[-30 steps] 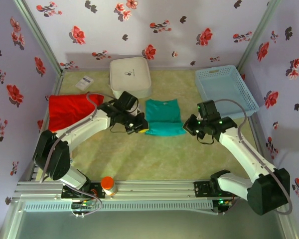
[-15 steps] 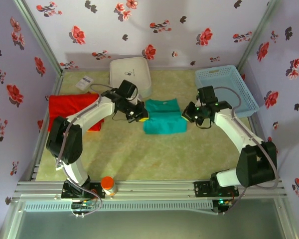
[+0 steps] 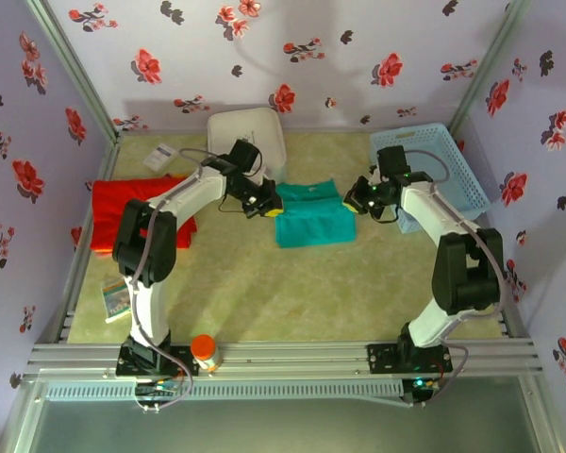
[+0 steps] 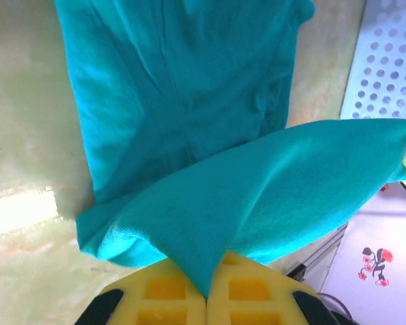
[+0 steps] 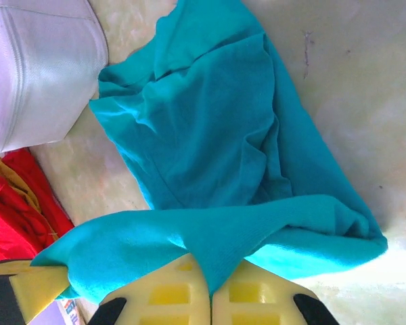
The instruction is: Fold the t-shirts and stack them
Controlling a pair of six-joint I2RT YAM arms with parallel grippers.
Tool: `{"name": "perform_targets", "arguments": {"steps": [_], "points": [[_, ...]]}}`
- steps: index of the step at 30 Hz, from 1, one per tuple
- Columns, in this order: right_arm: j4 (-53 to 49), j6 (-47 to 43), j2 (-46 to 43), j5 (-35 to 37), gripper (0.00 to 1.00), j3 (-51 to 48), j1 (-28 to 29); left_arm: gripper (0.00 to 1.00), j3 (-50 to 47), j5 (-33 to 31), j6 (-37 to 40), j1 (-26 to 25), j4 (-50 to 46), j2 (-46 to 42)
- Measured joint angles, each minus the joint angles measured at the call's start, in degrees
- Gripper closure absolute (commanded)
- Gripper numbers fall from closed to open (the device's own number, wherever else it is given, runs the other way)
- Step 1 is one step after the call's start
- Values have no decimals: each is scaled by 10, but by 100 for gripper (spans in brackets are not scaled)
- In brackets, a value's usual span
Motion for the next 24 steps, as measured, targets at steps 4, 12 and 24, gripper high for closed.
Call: {"name": "perform_targets", "arguments": {"steps": [4, 12, 24], "points": [[11, -4, 38, -7, 95, 26, -1, 93, 33, 1, 9, 9, -8, 32], [40, -5, 130, -26, 41, 99, -14, 63, 126, 10, 28, 32, -17, 108], [81, -3, 123, -28, 25, 101, -20, 57, 174, 6, 56, 56, -42, 105]]}}
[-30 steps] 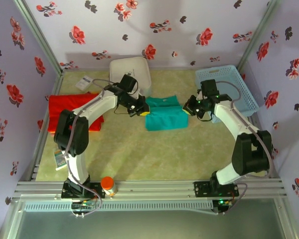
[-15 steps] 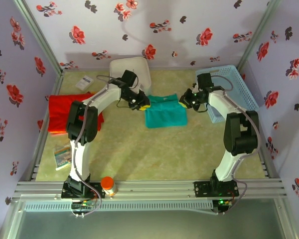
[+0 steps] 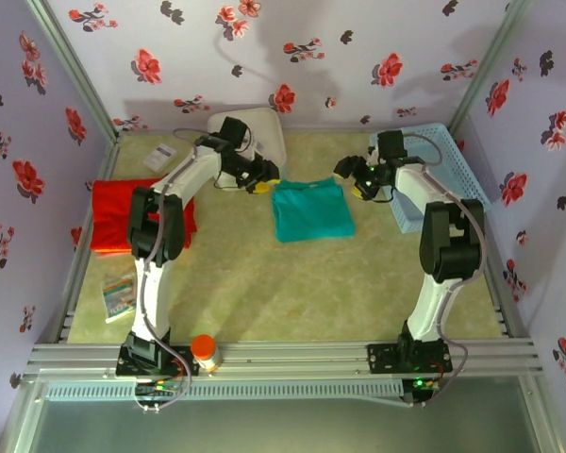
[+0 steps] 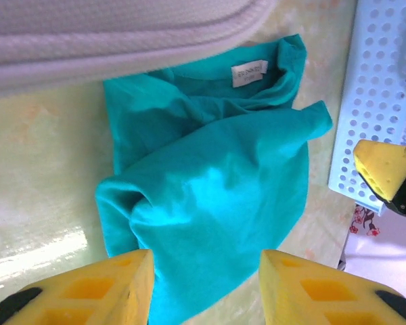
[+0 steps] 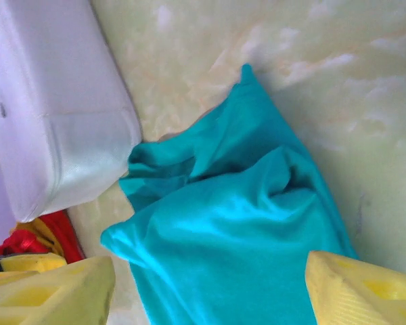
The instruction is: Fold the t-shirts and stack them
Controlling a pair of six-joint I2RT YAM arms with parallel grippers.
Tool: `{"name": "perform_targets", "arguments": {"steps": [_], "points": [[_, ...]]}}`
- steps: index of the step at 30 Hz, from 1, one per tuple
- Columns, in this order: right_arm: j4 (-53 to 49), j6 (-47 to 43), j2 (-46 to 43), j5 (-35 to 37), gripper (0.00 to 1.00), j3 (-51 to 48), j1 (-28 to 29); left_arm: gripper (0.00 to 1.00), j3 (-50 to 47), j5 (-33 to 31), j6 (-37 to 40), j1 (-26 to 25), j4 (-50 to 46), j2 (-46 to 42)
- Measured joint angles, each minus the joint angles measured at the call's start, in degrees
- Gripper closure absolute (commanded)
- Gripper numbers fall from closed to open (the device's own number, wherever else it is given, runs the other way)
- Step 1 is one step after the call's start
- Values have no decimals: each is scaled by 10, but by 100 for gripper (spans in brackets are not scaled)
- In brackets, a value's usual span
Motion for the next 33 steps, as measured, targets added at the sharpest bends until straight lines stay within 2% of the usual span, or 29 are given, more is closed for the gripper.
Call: {"name": "perform_targets", "arguments": {"steps": [6, 13, 16, 23, 33], "points": [[42, 37, -73, -9, 21, -75, 32, 59, -77, -2, -27, -53, 50, -61], [137, 103, -87, -8, 18, -153, 67, 61, -132, -9, -98, -110, 172, -52], [194, 128, -76, -8, 18, -187, 71, 62, -130, -15, -115, -109, 216, -23], [268, 137, -26, -4, 18, -224, 69, 64, -123, -37, -131, -83, 247, 57], [298, 134, -22, -8, 17, -237, 60, 64, -125, -36, -129, -42, 233, 47]]}}
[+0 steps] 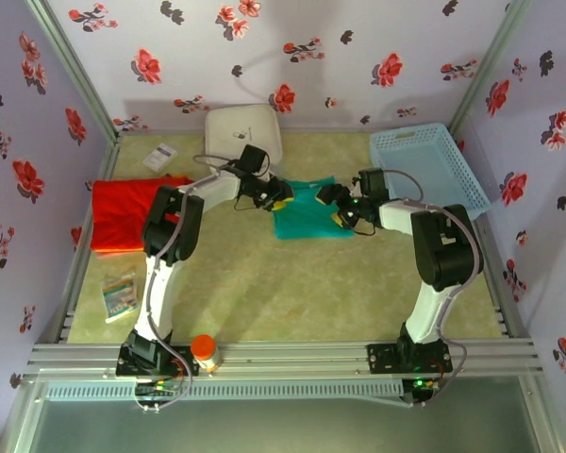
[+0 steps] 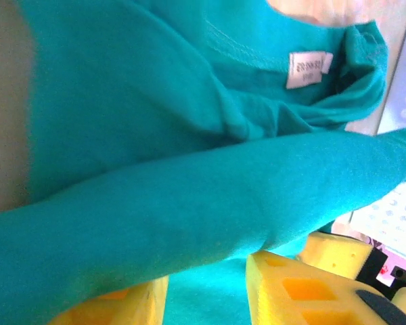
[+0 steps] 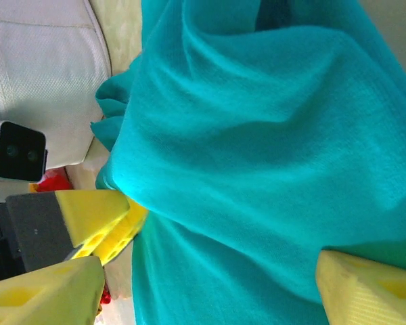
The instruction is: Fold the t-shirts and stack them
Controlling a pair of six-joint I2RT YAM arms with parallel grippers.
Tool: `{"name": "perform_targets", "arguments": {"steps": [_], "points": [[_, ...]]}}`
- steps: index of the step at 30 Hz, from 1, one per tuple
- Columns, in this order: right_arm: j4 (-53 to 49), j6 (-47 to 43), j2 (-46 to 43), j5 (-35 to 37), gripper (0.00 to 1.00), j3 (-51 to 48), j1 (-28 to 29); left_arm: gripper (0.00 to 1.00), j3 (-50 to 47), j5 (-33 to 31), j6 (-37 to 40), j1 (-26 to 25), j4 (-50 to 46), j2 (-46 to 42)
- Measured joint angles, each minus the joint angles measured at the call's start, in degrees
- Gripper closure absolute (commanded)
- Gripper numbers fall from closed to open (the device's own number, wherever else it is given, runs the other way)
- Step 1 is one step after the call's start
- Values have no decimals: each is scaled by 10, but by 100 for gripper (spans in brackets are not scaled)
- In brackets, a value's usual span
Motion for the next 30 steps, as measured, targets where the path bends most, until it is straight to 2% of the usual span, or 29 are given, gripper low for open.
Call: {"name": "perform_targets", "arguments": {"steps": [6, 11, 14, 19, 24, 30], "points": [[-48, -6, -19, 2, 17, 44, -4, 64, -31, -13, 6, -1, -17, -87], [-62, -5, -17, 1, 17, 116, -4, 64, -52, -17, 5, -37, -4, -145], [-57, -5, 7, -3, 17, 161, -4, 64, -60, -22, 3, -67, 3, -141], [-38, -3, 99, -14, 17, 225, -10, 65, -71, -31, -2, -103, 12, -108], [-10, 3, 184, -28, 18, 245, -27, 66, -99, -44, -7, -108, 26, -69], [-1, 1, 193, -27, 18, 254, -41, 68, -127, -43, -7, -106, 57, -68]]}}
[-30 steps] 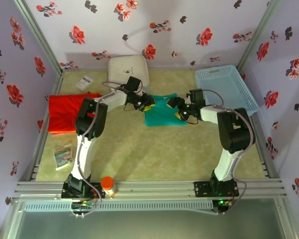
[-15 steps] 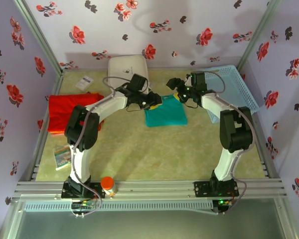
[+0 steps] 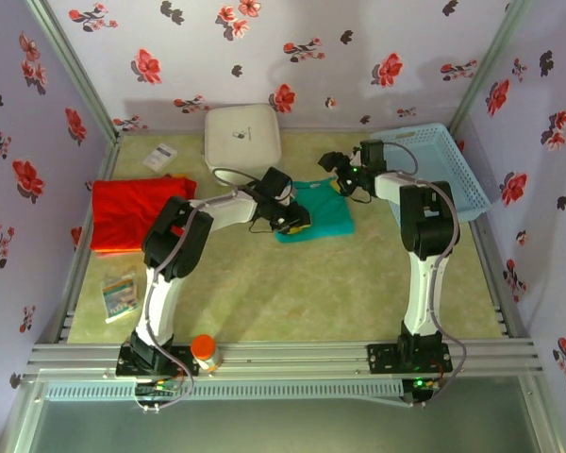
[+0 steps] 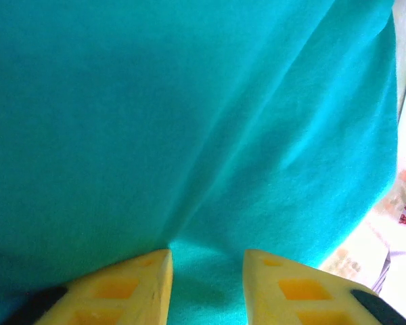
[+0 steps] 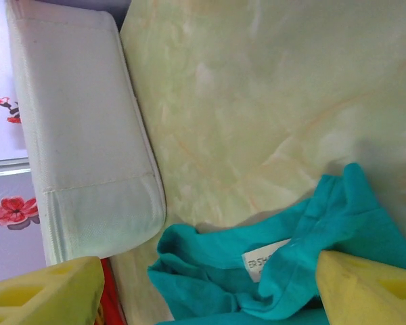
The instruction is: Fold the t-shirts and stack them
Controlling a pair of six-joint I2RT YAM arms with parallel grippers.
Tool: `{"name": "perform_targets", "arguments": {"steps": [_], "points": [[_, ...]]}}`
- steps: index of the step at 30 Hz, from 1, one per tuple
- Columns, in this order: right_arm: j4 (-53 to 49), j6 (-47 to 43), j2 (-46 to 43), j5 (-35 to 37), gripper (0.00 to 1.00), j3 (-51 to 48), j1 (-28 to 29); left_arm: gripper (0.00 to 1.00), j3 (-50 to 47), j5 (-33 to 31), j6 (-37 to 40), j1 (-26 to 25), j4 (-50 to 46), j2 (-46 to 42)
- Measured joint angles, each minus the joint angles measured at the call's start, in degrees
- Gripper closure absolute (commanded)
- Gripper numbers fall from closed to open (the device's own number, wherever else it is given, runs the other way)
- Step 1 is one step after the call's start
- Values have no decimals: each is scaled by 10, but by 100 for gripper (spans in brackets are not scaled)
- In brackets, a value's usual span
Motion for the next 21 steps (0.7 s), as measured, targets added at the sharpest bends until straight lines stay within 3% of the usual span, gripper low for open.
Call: {"name": "perform_targets", "arguments": {"steps": [12, 19, 21], "points": [[0, -13, -7, 1, 18, -18, 1, 71, -113, -5, 1, -5, 22, -76], [-26, -15, -141, 8, 17, -125, 23, 66, -159, -14, -2, -21, -15, -130], [-38, -19, -194, 14, 17, -151, 31, 60, -161, -19, 0, -23, -40, -153]]}}
